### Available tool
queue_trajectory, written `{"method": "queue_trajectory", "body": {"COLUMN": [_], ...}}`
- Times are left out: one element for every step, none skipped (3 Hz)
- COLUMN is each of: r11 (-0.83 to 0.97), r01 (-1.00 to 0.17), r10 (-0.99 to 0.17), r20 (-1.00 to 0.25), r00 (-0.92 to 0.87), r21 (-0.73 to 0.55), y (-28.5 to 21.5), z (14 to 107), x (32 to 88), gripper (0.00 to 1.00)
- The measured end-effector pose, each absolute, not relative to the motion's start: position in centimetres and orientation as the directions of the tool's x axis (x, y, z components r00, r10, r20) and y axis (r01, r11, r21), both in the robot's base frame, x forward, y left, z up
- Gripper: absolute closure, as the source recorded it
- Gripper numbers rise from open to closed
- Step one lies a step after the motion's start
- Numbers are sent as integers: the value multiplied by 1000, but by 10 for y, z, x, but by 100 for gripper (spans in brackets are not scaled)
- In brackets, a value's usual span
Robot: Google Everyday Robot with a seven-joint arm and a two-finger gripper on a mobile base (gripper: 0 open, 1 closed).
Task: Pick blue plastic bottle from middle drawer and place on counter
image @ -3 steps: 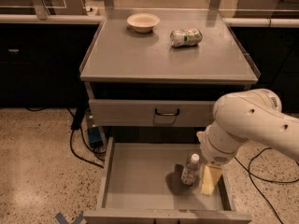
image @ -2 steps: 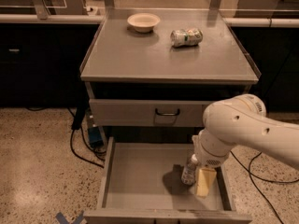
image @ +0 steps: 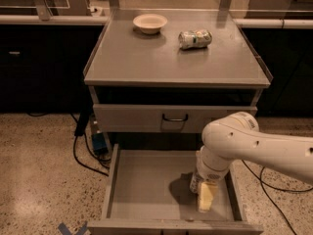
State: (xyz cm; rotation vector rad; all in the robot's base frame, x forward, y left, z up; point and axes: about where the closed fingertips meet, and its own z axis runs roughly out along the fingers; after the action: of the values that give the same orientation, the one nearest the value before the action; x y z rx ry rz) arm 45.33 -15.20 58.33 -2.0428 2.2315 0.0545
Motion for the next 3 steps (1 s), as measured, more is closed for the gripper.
{"method": "queue_trajectory", "body": {"r11": [98, 97, 110], "r01": [-993, -993, -994], "r10": [-991, -993, -992], "r20": [-97, -79, -68], "r00": [-91, -92, -107], "r21": [-72, -68, -30], "y": [-156, -163, -172], "z": [572, 555, 529], "x": [473, 492, 503], "gripper": [0, 0, 0]}}
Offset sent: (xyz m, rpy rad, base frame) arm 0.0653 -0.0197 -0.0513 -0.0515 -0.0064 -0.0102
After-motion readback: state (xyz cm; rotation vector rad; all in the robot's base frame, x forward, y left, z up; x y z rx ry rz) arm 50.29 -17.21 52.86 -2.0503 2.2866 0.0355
